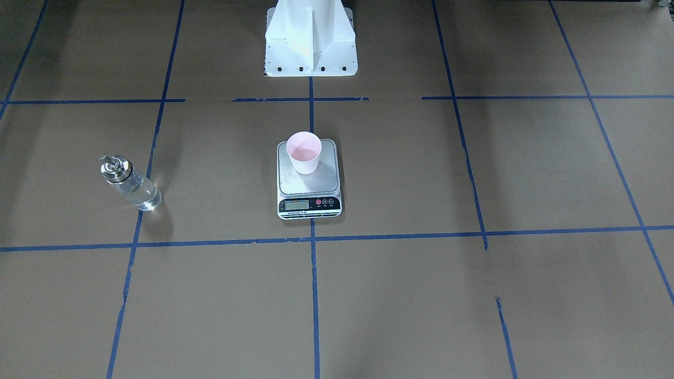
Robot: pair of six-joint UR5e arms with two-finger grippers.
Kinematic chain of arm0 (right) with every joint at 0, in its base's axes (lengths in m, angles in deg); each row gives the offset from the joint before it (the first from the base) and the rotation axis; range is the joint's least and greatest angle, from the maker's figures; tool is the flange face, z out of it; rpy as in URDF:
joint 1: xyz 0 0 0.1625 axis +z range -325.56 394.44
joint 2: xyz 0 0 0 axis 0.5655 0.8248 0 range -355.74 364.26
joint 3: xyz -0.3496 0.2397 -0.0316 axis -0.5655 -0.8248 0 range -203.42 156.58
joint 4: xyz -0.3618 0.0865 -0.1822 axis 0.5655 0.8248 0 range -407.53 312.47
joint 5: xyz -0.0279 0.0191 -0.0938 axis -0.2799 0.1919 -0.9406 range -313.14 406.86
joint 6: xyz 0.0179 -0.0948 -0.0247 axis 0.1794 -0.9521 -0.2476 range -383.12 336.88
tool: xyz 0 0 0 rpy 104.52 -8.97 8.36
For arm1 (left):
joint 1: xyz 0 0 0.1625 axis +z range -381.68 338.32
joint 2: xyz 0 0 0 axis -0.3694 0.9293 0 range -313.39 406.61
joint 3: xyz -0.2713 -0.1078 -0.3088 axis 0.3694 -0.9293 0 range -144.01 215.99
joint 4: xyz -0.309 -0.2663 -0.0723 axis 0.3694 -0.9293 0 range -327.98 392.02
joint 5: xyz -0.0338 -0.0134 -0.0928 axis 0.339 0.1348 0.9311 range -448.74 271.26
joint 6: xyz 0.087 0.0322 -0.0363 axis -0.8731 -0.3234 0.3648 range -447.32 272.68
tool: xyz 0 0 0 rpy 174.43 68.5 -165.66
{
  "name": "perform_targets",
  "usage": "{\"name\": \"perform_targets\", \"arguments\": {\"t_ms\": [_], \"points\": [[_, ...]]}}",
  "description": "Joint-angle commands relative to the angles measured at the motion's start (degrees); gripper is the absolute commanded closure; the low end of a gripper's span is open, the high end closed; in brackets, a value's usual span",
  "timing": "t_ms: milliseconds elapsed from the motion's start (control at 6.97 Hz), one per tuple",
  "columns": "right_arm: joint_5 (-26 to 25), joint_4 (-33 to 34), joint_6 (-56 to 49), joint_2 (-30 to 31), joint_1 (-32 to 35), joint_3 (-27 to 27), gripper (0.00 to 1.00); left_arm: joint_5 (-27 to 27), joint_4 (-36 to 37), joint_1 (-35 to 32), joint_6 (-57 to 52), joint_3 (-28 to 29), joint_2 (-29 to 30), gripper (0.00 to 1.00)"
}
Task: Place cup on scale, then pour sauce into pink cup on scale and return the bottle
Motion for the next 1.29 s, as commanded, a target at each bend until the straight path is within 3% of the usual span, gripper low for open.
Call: {"name": "perform_targets", "arguments": {"t_ms": [0, 1147], "points": [[0.0, 0.0, 0.0, 0.0, 0.0, 0.0, 0.0, 0.0, 0.0, 0.0, 0.0, 0.0, 0.1, 0.0], [0.0, 0.0, 0.1, 0.1, 0.1, 0.1, 0.0, 0.0, -0.1, -0.1, 3.9, -0.1, 0.2, 0.0]]}}
